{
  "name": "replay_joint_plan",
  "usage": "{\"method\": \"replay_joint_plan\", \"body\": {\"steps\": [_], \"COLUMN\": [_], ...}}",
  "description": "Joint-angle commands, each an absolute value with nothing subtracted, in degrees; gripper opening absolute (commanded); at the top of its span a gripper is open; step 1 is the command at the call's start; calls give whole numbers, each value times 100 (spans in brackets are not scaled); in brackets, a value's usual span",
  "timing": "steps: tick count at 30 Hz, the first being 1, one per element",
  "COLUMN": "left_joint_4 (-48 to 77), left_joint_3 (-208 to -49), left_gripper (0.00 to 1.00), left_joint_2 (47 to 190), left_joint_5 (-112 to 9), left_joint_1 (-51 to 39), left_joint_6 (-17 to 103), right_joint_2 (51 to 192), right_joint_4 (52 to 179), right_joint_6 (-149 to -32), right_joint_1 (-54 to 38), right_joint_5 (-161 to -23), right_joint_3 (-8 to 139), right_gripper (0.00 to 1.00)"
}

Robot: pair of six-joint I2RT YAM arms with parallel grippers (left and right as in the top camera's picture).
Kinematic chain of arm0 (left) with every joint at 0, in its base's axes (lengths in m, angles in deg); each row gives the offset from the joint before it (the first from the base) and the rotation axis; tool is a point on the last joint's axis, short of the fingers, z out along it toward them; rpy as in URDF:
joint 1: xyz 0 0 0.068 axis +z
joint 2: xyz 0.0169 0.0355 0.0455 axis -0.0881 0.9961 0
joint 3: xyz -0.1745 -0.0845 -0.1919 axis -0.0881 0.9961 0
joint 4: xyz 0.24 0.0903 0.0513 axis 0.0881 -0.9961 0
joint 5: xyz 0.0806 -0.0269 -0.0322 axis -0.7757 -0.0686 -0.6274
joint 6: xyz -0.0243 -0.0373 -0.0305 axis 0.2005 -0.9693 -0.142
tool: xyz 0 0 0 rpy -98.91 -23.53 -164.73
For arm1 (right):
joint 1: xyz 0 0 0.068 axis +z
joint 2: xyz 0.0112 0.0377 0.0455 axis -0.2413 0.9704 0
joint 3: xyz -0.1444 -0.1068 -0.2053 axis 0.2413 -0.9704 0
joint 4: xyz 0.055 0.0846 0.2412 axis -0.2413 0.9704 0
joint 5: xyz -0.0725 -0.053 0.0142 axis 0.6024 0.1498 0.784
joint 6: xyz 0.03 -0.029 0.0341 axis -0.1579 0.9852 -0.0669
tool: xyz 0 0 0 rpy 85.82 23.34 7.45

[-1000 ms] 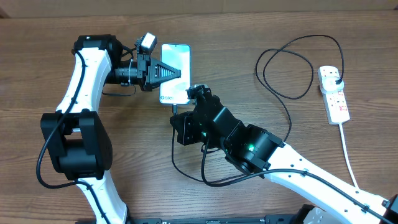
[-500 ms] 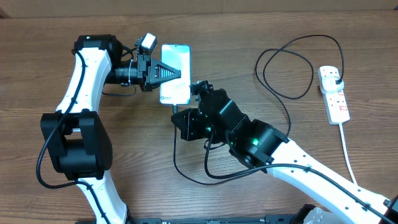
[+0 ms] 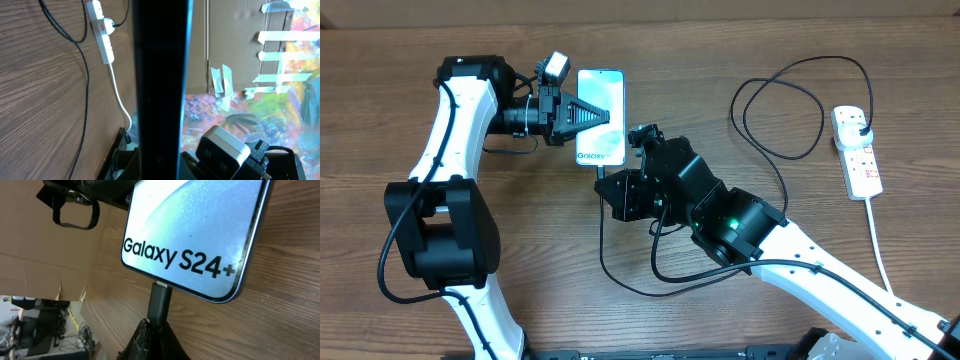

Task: Plug charger to phone and switch on socket
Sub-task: 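Push the USB-C plug upward into the phone's charging port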

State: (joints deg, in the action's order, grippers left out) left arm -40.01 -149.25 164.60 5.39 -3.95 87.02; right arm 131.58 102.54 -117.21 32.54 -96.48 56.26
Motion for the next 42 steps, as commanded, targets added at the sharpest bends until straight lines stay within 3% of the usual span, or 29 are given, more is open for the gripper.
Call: {"method": "replay_joint_plan", "body": {"steps": [1, 42], "left_joint_4": [-4080, -4065], "left_joint_3": [-15004, -15004], "left_gripper": [4, 4], "left_joint_2": [16263, 16263], "left_joint_5": [261, 215], "left_joint_1": [-548, -583], "left_joint_6": [8798, 8739], "right_joint_2": [13086, 13091], "right_joint_4": [9867, 9808], "right_joint_6": [-11719, -11719], "right_joint_1": [2939, 2773], "right_joint_5": [-8990, -8902], "right_joint_3": [5856, 5856], "right_gripper": [4, 4]}}
